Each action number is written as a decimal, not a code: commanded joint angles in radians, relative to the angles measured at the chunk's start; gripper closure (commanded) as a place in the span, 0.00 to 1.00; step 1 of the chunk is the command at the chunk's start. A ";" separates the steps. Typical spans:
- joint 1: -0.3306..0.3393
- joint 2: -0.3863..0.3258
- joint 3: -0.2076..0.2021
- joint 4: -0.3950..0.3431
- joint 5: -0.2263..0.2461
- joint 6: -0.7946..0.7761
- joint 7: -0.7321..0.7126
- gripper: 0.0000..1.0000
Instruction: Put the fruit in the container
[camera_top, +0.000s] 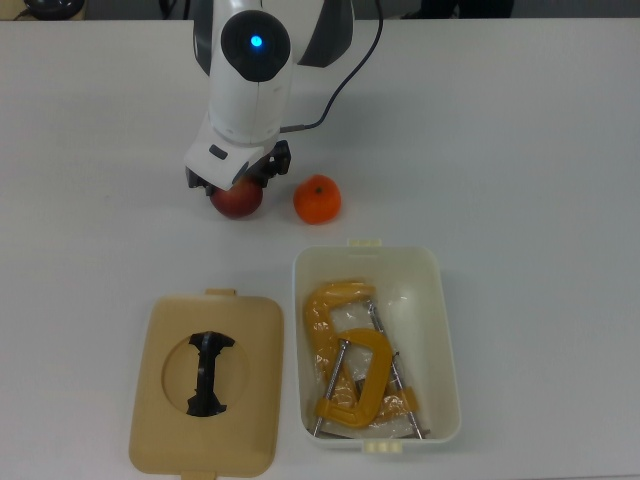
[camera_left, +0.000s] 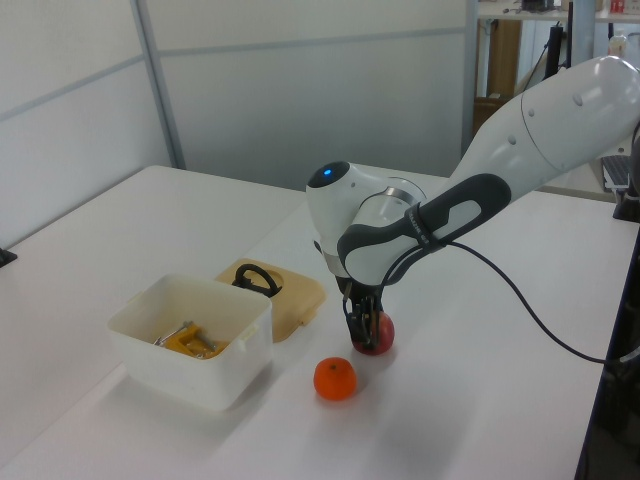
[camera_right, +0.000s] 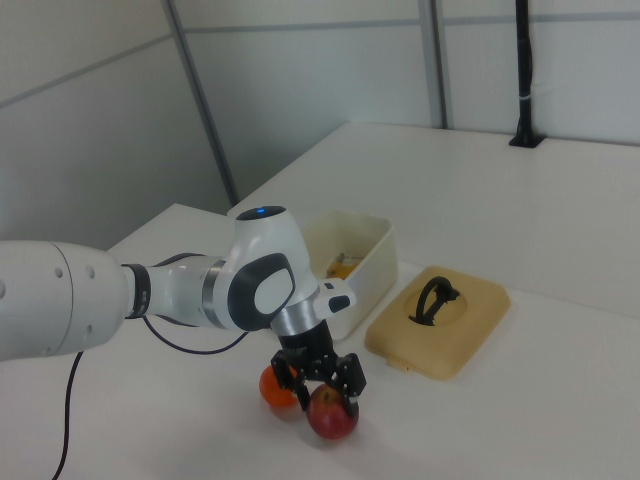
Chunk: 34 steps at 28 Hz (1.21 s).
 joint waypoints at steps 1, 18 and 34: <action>-0.005 -0.025 -0.001 0.083 0.022 -0.005 0.018 0.90; 0.005 0.058 0.079 0.329 0.193 0.278 0.205 0.82; 0.045 0.079 0.099 0.328 0.065 0.319 0.365 0.00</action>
